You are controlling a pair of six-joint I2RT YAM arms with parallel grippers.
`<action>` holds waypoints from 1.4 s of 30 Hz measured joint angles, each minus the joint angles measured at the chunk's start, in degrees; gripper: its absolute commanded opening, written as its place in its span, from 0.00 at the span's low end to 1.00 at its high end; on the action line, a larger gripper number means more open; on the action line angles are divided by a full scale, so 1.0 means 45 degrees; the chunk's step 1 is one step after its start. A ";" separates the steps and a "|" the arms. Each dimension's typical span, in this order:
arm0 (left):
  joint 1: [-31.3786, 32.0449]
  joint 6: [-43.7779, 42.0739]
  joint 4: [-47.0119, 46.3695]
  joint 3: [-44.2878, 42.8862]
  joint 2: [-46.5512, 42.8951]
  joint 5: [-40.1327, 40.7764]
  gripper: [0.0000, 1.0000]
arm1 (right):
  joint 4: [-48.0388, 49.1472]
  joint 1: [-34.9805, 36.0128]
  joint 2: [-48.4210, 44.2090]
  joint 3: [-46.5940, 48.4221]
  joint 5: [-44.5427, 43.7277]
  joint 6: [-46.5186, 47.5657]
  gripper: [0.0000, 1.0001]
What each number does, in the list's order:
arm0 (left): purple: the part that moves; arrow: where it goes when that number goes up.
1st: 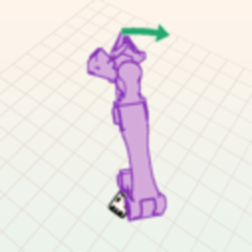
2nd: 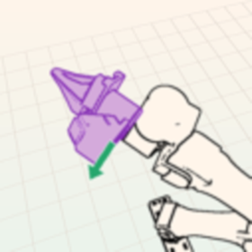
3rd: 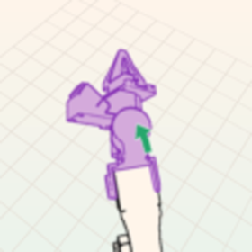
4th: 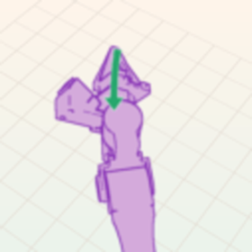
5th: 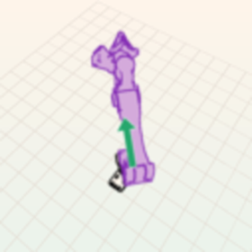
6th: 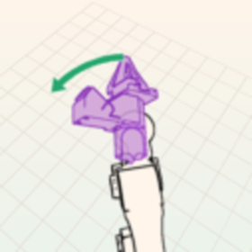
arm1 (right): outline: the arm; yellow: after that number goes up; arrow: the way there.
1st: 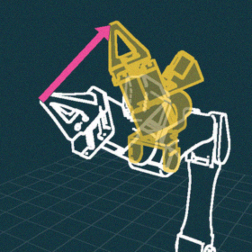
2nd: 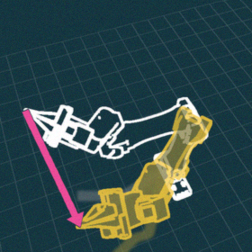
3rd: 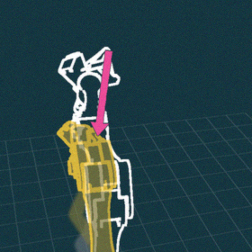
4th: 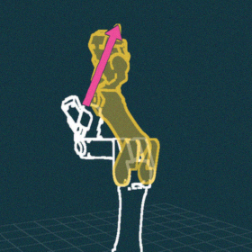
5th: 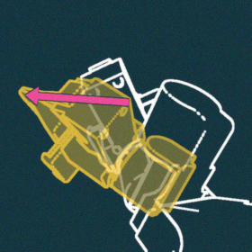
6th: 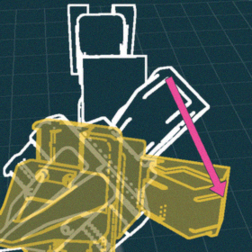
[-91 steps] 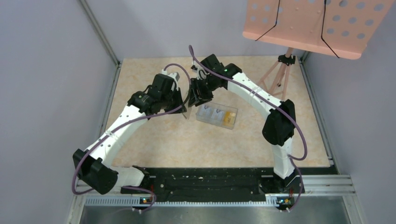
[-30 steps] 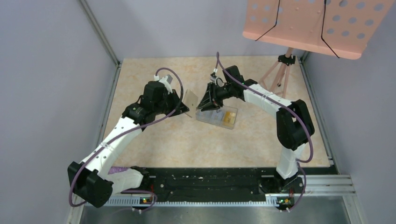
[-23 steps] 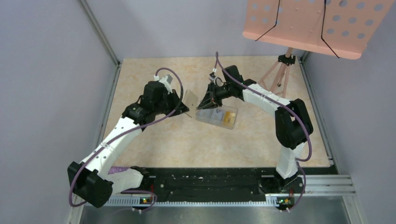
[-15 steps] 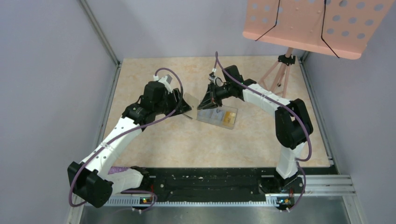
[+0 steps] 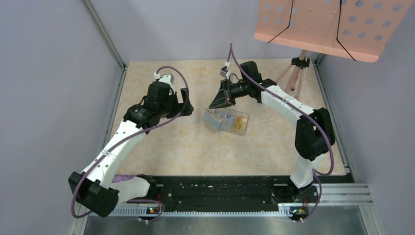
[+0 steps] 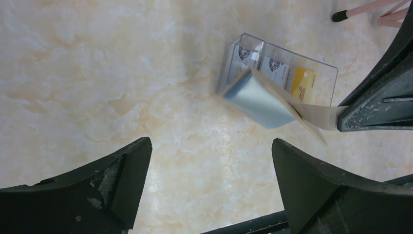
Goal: Put the credit cards into the card holder
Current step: Open the card holder.
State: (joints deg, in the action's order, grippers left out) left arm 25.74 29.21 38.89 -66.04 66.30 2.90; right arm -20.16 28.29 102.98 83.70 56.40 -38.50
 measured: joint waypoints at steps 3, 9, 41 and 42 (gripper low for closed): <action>0.0000 -0.0646 0.0029 -0.0471 0.0214 -0.0073 0.99 | 0.0413 0.0000 -0.0063 0.0097 0.0869 0.0112 0.00; -0.0034 -0.2764 -0.0165 -0.0636 0.0437 -0.1088 0.99 | 0.1277 0.0000 -0.0063 0.0321 0.2832 0.0117 0.00; -0.0097 -0.9539 -0.5897 0.1977 0.0364 -0.8437 0.99 | 1.9059 -0.0112 -0.0019 -0.1841 0.6018 -1.3775 0.00; -0.0121 -0.9641 -0.5872 0.1977 0.0301 -0.8364 0.99 | 1.8923 -0.0146 -0.0019 -0.1938 0.5950 -1.3678 0.00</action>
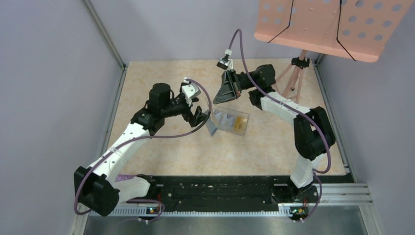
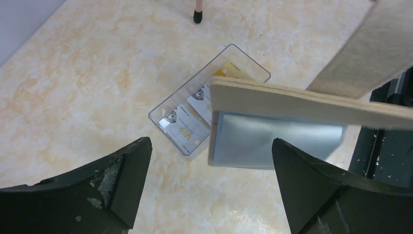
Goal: Put the credit cards into the card holder
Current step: Open the card holder.
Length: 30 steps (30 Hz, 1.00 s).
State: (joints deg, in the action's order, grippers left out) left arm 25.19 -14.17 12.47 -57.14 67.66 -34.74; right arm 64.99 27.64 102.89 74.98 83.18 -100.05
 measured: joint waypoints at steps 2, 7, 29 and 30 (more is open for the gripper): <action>-0.0053 -0.0189 0.0010 0.0000 -0.0170 0.0121 0.99 | -0.0651 -0.0053 0.0000 -0.0131 -0.0160 0.0568 0.00; -0.0160 -0.0374 0.0010 0.0000 -0.0651 0.0233 0.99 | -0.6708 -0.0092 -0.0214 0.0287 -0.1103 0.5333 0.00; -0.0461 -0.4274 0.0253 -0.0019 -0.0267 -0.2453 0.98 | -1.4124 -0.0102 -0.0661 0.0869 -0.1073 1.0953 0.00; -0.0461 -0.4469 0.0262 -0.0044 -0.0112 -0.2633 0.98 | -1.4256 -0.0102 -0.0680 0.0869 -0.1073 1.1035 0.00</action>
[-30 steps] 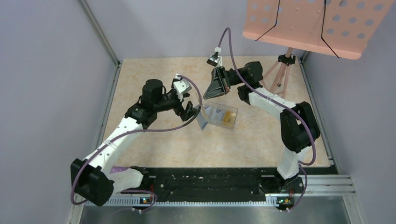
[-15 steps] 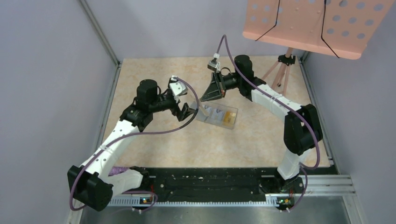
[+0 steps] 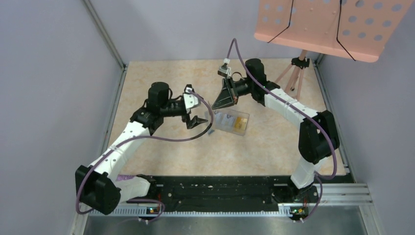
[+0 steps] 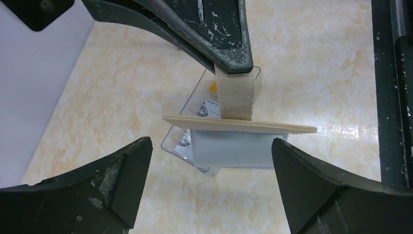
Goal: Put the credit cards into the card holder
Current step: Open the card holder.
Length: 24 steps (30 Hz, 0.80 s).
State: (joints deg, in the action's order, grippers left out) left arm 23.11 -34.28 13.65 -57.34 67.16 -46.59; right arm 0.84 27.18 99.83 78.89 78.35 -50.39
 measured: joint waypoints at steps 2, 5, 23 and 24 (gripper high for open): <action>0.0010 -0.0238 0.0024 -0.0063 0.0262 -0.0267 0.98 | -0.0238 0.0000 -0.0034 0.0000 0.0000 0.0175 0.00; 0.0131 -0.0520 0.0044 -0.0257 0.0568 -0.0457 0.98 | -0.0544 0.0000 -0.0063 -0.0005 -0.0005 0.0325 0.00; 0.1273 -0.1637 0.0913 -0.0714 0.1336 0.0034 0.45 | -0.1156 0.0015 -0.0063 -0.0005 -0.0015 0.0631 0.00; 0.1282 -0.1651 0.1025 -0.0758 0.1365 0.0053 0.38 | -0.1156 0.0015 -0.0063 -0.0005 -0.0015 0.0631 0.00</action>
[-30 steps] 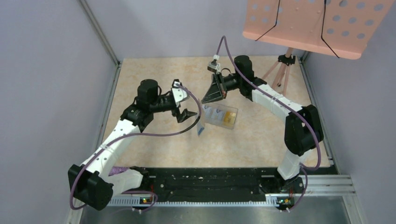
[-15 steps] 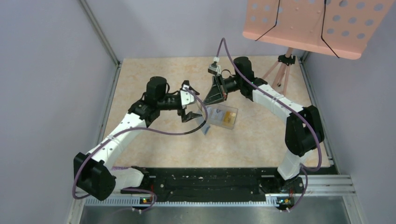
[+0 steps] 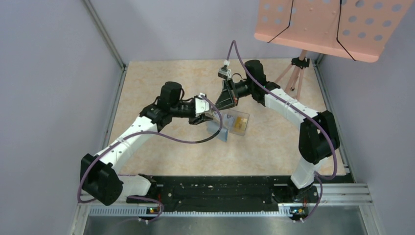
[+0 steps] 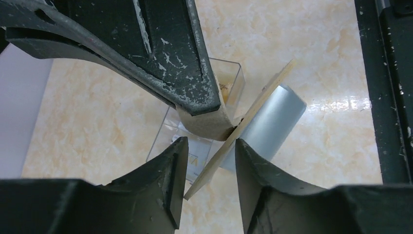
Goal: Put the credit cards into the card holder
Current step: Open the card holder.
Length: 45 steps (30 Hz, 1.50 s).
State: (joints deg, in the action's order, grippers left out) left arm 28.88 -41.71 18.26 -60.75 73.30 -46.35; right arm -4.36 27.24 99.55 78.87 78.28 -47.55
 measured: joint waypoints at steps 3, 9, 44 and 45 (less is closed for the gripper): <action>0.0024 -0.0160 0.0359 -0.0155 0.0058 0.0160 0.09 | 0.0000 0.0000 0.0000 0.0000 -0.0044 0.0005 0.00; 0.0024 -0.0277 0.0971 -0.0272 0.0063 0.0311 0.00 | -0.0053 0.0000 -0.0005 0.0000 -0.0466 0.0180 0.17; -0.0175 0.4308 0.1569 -0.0729 -0.0403 -0.1127 0.00 | -0.6980 0.0763 -0.2987 0.0248 -0.6528 0.8009 0.59; -0.0185 0.4337 0.1579 -0.0743 -0.0393 -0.1141 0.00 | -0.7043 0.0787 -0.2973 0.0248 -0.6635 0.8072 0.58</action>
State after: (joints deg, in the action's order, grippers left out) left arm 28.05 -22.20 25.36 -64.10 71.53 -51.48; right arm -36.05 30.79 86.17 79.99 48.42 -11.22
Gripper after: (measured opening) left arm 0.032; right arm 0.626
